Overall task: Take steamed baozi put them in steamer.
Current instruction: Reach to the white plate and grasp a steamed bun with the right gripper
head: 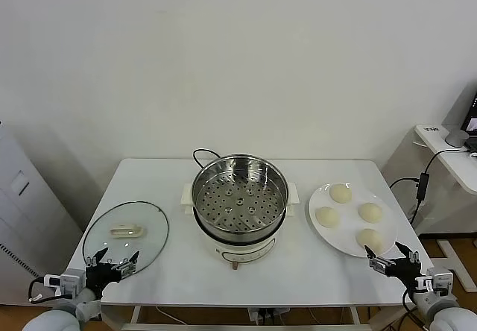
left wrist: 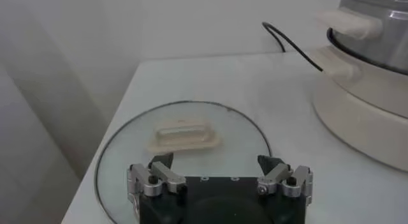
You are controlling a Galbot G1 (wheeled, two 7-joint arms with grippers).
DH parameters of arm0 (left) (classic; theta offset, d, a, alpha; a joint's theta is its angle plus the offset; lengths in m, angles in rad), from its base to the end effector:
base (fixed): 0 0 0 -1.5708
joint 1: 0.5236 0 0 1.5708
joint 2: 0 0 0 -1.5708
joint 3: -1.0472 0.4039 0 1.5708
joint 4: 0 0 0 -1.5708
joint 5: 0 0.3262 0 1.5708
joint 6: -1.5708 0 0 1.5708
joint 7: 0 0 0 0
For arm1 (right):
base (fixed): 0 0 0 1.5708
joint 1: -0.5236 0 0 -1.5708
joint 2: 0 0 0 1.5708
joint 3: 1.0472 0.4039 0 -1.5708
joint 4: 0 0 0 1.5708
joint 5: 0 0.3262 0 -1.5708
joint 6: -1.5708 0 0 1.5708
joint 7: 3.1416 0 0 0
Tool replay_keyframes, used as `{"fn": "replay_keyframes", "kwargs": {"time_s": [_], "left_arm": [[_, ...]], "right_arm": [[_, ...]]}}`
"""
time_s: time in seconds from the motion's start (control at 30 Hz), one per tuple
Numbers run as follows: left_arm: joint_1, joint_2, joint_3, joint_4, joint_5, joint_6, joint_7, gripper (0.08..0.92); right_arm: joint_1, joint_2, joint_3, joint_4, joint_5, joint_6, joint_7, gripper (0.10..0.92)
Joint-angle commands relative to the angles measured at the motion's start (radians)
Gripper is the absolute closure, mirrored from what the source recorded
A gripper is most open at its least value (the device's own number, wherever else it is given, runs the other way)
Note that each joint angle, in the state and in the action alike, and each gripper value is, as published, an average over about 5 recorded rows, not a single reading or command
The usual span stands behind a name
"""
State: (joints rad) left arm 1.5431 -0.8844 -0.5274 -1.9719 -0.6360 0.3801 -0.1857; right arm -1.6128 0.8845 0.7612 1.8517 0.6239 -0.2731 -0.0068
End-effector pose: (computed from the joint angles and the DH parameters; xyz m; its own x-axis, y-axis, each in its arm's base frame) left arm 0.1627 0.1761 -0.3304 -0.8528 0.0404 0.5206 0.0869 0.9941 0.0652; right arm 0.1523 -0.2557 -0.3285 -0.8904 0.0184 0.4548 -0.0258 0.9955 -0.0907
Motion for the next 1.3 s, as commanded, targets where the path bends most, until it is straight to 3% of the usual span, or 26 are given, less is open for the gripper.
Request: {"fn": "replay_keyframes", "kwargs": {"time_s": [0.03, 0.2, 0.27, 0.57, 0.7, 1.0, 1.3], "left_arm": [[0.001, 0.001, -0.001, -0.003, -0.002, 0.000, 0.000, 0.177], [0.002, 0.001, -0.001, -0.006, -0.002, 0.000, 0.000, 0.177], [0.002, 0.002, -0.001, -0.007, -0.002, 0.000, 0.000, 0.177], [-0.012, -0.001, 0.010, -0.014, 0.005, 0.008, 0.000, 0.177], [-0.018, -0.003, 0.014, -0.014, 0.008, 0.013, -0.002, 0.177], [-0.034, -0.006, 0.019, -0.020, 0.010, 0.026, -0.006, 0.177], [-0.046, -0.011, 0.030, -0.028, 0.017, 0.039, -0.008, 0.177]], "right_arm": [[0.001, 0.000, 0.000, 0.001, -0.002, -0.001, -0.001, 0.203], [0.008, -0.006, 0.002, -0.004, -0.025, -0.008, -0.002, 0.203], [0.026, -0.012, 0.009, -0.020, -0.097, 0.007, -0.012, 0.203], [0.248, -0.127, -0.050, -0.190, -0.802, 0.223, -0.082, 0.203], [0.411, -0.196, -0.148, -0.279, -0.997, 0.264, -0.115, 0.203], [0.863, -0.305, -0.522, -0.515, -0.990, 0.265, -0.505, 0.203], [1.383, -0.360, -1.062, -0.710, -0.808, 0.269, -0.835, 0.203]]}}
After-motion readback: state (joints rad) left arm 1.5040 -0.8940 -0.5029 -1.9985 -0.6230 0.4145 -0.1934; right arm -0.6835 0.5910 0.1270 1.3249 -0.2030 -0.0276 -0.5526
